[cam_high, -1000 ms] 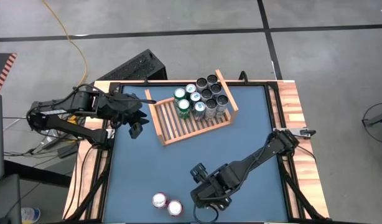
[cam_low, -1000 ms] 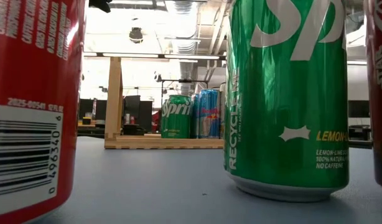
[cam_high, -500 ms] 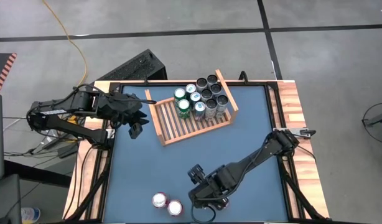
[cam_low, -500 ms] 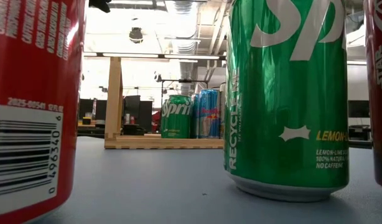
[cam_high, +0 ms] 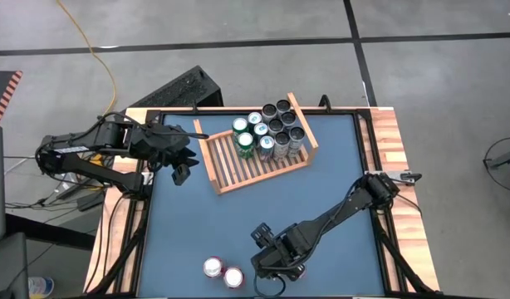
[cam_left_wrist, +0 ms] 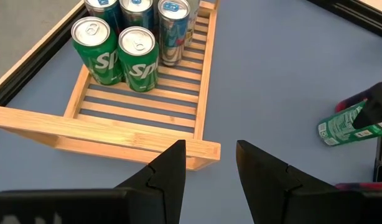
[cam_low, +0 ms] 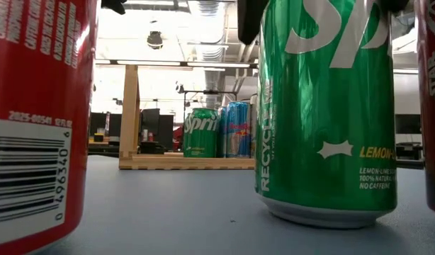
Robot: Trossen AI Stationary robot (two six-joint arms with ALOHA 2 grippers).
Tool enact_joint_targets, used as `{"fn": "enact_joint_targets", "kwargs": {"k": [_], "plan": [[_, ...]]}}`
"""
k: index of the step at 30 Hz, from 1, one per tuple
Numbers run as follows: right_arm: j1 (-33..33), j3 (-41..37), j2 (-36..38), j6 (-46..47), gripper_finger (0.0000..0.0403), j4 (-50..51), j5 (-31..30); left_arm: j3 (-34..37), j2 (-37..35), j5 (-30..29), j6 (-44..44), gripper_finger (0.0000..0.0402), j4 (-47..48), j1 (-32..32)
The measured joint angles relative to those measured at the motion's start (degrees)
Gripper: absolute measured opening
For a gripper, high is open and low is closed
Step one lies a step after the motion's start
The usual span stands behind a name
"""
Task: Place canned beverage on shelf
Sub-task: Put the green soda can on the shelf aligned with the other green soda cans
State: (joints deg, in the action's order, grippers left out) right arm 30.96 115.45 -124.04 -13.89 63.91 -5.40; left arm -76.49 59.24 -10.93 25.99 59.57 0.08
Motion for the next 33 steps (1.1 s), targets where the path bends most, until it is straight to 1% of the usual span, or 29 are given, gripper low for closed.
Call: {"fn": "enact_joint_targets", "kwargs": {"k": [4, 10, 13, 18, 19, 26, 33], "plan": [[-0.3, -1.1, 0.0, 0.0, 0.0312, -0.7, 1.2, 0.0, 0.0, 0.0, 0.0, 0.0128, 0.0, 0.0], [-0.3, -2.3, 0.0, 0.3, 0.0266, -0.9, 1.7, 0.0, 0.0, 0.0, 0.1, 0.0128, 0.0, 0.0], [-0.3, -2.3, 0.0, 0.3, 0.0231, -1.1, 1.7, 0.0, 0.0, -0.1, -0.1, 0.0128, 0.0, 0.0], [-1.0, -2.3, 0.2, 0.3, 0.0162, -0.9, 2.3, 0.0, 0.0, -0.3, -0.2, 0.0128, 0.0, 0.0], [-1.2, -2.3, 0.3, 0.3, 0.0157, -0.8, 2.7, 0.0, 0.0, -0.3, -0.2, 0.0128, 0.0, 0.0], [-4.0, 0.2, 0.2, 0.9, 0.0157, 2.9, 2.8, 0.0, 0.0, -0.4, -1.1, 0.0128, 0.0, 0.0], [-8.1, 5.7, 0.3, -0.5, 0.0164, 7.2, 2.3, 0.0, 0.0, -1.5, -1.6, 0.0128, 0.0, 0.0]]}}
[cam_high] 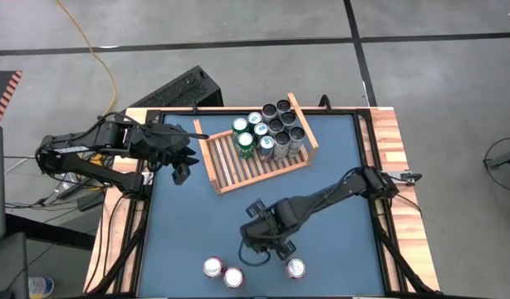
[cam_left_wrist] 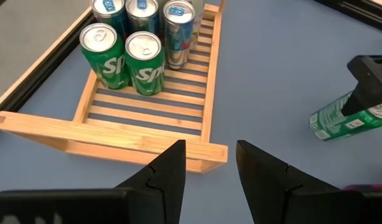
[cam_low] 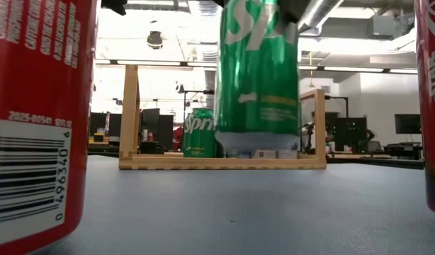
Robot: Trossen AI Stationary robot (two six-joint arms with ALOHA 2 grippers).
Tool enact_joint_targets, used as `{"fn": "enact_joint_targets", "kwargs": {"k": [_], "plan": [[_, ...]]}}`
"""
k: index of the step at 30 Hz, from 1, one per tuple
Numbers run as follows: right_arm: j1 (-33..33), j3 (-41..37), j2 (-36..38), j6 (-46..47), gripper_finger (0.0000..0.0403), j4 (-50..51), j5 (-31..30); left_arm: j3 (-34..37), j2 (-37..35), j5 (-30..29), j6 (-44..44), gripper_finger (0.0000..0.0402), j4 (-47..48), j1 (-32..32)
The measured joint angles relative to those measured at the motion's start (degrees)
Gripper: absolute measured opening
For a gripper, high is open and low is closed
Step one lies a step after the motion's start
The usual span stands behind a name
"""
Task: Place canned beverage on shelf
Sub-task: Put the green soda can on the shelf aligned with the other green soda cans
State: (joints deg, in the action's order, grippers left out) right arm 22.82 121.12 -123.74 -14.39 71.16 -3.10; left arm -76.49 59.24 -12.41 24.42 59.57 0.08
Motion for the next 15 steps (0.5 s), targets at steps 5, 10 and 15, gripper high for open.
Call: {"fn": "enact_joint_targets", "kwargs": {"k": [5, 10, 15], "plan": [[-3.8, 3.4, 0.0, -2.0, 0.0164, 3.5, -1.0, 0.0, 0.0, -0.1, -1.7, 0.0128, 0.0, 0.0], [-8.9, 6.4, 0.0, -5.6, 0.0164, 7.2, -5.6, 0.0, 0.0, -0.5, -2.9, 0.0128, 0.0, 0.0], [-15.0, 8.8, 0.0, -8.5, 0.0165, 6.9, -7.6, 0.0, 0.0, -0.9, -5.1, 0.0128, 0.0, 0.0]]}}
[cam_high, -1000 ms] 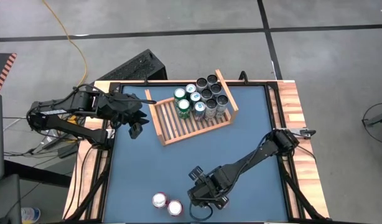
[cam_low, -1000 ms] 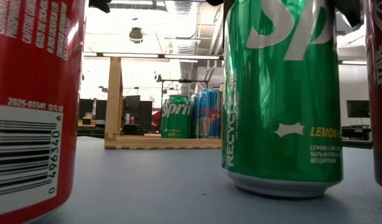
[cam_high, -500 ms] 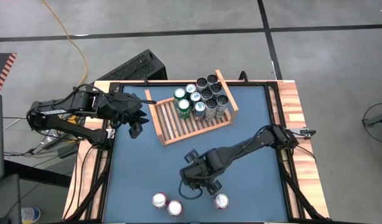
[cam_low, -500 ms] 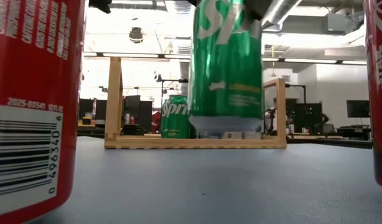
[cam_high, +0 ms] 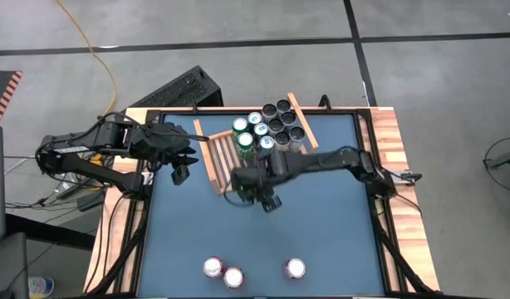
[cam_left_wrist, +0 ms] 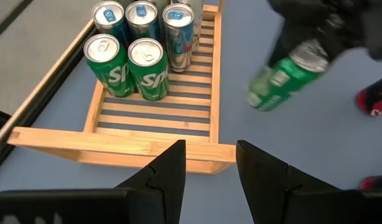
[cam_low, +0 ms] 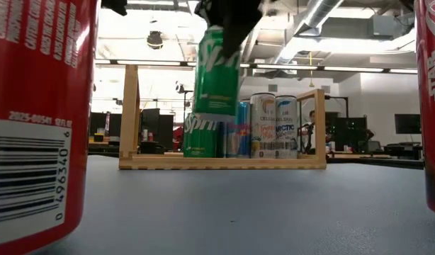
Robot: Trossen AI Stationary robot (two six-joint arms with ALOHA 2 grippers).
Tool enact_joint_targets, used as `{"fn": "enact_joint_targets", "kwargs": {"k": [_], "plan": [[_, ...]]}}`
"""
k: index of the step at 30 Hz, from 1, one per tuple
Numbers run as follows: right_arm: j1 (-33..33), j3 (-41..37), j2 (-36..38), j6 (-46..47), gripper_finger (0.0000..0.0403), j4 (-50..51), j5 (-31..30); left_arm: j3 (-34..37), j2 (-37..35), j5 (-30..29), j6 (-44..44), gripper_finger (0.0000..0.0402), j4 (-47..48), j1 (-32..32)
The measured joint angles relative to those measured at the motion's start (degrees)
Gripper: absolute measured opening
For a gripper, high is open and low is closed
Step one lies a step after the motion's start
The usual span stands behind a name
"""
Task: Place canned beverage on shelf
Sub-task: Put the green soda can on the shelf aligned with the other green soda cans
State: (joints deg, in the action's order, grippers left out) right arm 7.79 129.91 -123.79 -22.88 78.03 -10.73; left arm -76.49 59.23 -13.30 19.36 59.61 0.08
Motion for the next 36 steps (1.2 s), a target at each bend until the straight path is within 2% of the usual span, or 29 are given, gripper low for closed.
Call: {"fn": "enact_joint_targets", "kwargs": {"k": [13, 18, 29, 36], "plan": [[-12.8, 0.1, -0.3, -4.7, 0.0166, -3.5, 0.1, 0.0, 0.0, -4.1, -6.2, 0.0128, 0.1, 0.0], [-14.4, -0.1, -0.3, -6.9, 0.0166, -6.1, 0.1, 0.0, 0.0, -4.1, -5.2, 0.0128, 0.1, 0.0], [-16.3, -9.3, -0.3, -13.4, 0.0166, -10.6, 0.1, 0.0, 0.0, -7.3, -0.6, 0.0128, 0.1, 0.0], [-17.7, -11.3, -0.3, -15.1, 0.0166, -12.9, 1.0, 0.0, 0.0, -9.1, -0.2, 0.0128, 0.0, 0.0]]}}
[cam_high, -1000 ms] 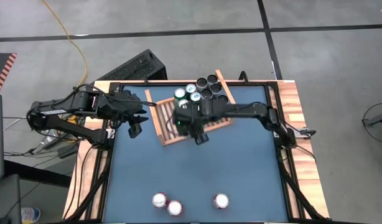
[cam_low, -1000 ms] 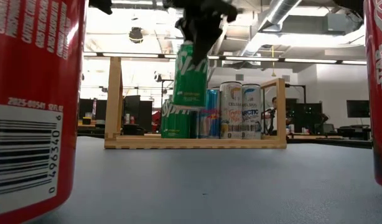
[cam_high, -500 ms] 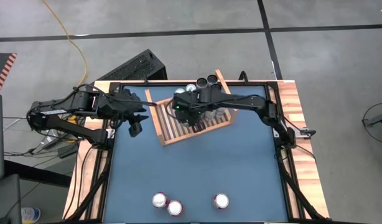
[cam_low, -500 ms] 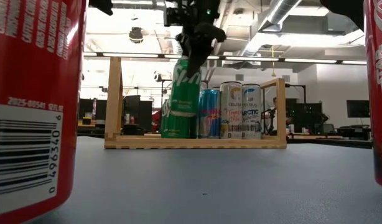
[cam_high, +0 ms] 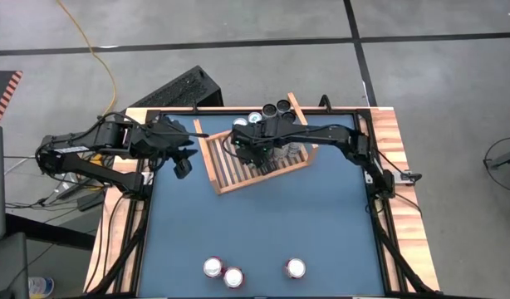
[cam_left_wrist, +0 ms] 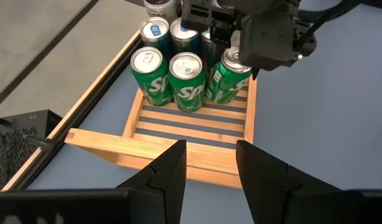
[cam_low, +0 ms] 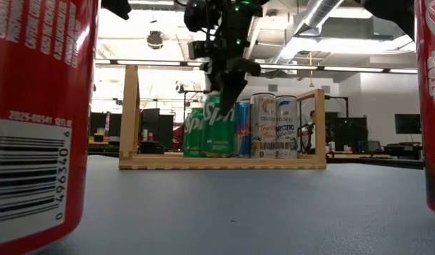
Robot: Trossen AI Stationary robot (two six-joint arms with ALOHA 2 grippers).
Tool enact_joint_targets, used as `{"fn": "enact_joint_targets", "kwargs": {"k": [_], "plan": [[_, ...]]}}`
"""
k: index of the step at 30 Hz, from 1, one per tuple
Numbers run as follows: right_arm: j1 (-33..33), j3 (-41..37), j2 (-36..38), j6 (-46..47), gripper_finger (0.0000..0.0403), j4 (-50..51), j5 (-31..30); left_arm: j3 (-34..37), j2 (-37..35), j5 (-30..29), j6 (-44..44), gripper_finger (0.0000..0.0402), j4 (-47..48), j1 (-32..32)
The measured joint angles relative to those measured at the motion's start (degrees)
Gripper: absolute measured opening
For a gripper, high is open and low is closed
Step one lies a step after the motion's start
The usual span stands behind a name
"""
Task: Place canned beverage on shelf
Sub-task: Put the green soda can on the shelf aligned with the other green soda cans
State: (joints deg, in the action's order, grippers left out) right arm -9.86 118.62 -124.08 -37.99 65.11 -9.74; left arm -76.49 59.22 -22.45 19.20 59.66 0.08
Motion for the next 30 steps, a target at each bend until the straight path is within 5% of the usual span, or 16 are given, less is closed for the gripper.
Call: {"fn": "enact_joint_targets", "kwargs": {"k": [14, 30], "plan": [[0.0, -0.8, 0.0, -1.3, 0.0168, -3.1, 2.4, 0.0, 0.0, -0.9, -0.1, 0.0128, 0.0, -0.1], [0.0, -0.8, 0.0, -1.5, 0.0235, -3.8, 2.5, 0.0, 0.0, -0.9, -0.5, 0.0128, 0.0, -0.1]]}}
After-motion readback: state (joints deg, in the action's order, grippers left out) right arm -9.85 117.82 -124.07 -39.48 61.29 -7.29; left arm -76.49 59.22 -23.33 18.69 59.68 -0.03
